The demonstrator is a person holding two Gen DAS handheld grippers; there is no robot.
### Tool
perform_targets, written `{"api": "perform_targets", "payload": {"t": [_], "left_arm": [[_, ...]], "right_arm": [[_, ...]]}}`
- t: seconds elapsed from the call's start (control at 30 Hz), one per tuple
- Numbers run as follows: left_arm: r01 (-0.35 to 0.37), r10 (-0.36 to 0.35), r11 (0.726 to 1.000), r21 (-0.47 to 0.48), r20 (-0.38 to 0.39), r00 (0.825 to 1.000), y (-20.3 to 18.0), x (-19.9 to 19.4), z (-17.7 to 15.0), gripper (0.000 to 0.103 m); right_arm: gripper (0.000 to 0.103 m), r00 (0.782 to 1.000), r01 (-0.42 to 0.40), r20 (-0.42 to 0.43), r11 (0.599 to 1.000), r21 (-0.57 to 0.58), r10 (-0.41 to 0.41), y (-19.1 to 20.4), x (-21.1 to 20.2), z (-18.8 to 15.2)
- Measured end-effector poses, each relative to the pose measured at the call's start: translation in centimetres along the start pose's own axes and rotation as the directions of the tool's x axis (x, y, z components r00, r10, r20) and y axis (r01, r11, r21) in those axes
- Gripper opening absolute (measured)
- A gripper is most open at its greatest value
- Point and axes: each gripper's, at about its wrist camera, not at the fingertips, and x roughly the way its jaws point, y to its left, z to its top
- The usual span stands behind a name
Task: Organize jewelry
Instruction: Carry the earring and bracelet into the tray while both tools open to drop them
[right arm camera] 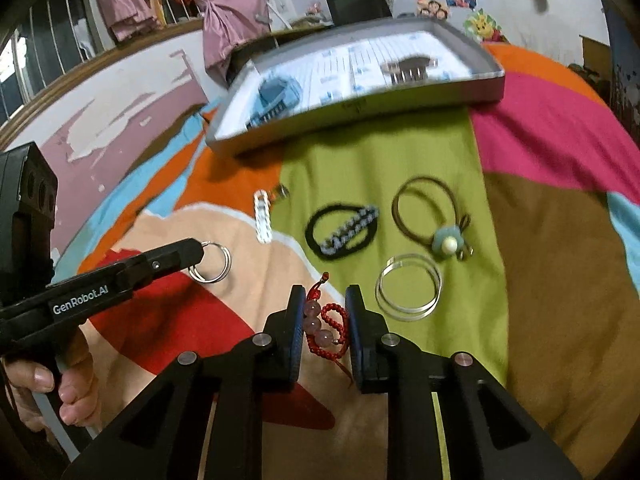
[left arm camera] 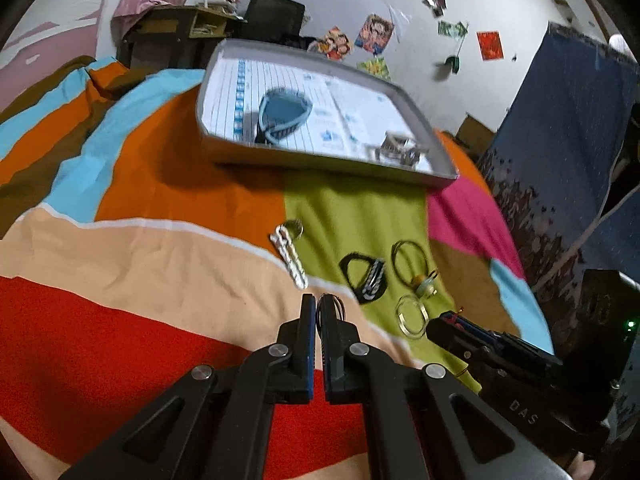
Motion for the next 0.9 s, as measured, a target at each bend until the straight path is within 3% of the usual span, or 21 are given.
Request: {"api": "perform_targets", "payload": {"t": [0.17, 0.37, 0.5, 0.63, 0.73, 0.9], "left_arm": [[-0.002, 0.002, 1.0, -0.001, 0.043, 0.999, -1.1, -1.0, 1.9, 0.003], [-0.02, 0.012, 0.998, 0.057, 0.134, 0.991, -4.0, -0.7, 6.8, 0.003], [-0.033, 0.014, 0.995, 0.098, 0.187, 0.982, -6.0, 1.7, 10.6, 0.003], [-0.05, 0.032, 0.995, 0.092, 0.189, 0.981, -7.0, 5.9, 13.6, 0.003], [-0.072, 0.057, 0.994, 0.086, 0.162, 0.985, -7.2, 9.4, 14.9, 0.003], [-0.112, 0.103, 0.99, 0.083, 0.105, 0.989, -7.0, 13.1, 15.0, 0.003]], "right_arm": [[0.018, 0.997, -0.012, 0.071, 1.0, -0.011, 0.012, -0.1, -1.7, 1.7], [0.018, 0.983, -0.025, 0.179, 0.998, -0.055, 0.034, -1.3, -3.3, 7.3], [0.018, 0.963, -0.007, 0.268, 0.998, -0.062, 0.024, -3.5, -3.2, 12.2], [0.018, 0.943, 0.029, 0.332, 0.997, -0.073, -0.003, -5.9, -1.7, 16.8], [0.018, 0.945, 0.05, 0.326, 0.996, -0.074, -0.023, -8.2, 0.1, 18.8], [0.018, 0.972, 0.043, 0.235, 0.995, -0.084, -0.022, -10.8, 3.5, 20.4]]}}
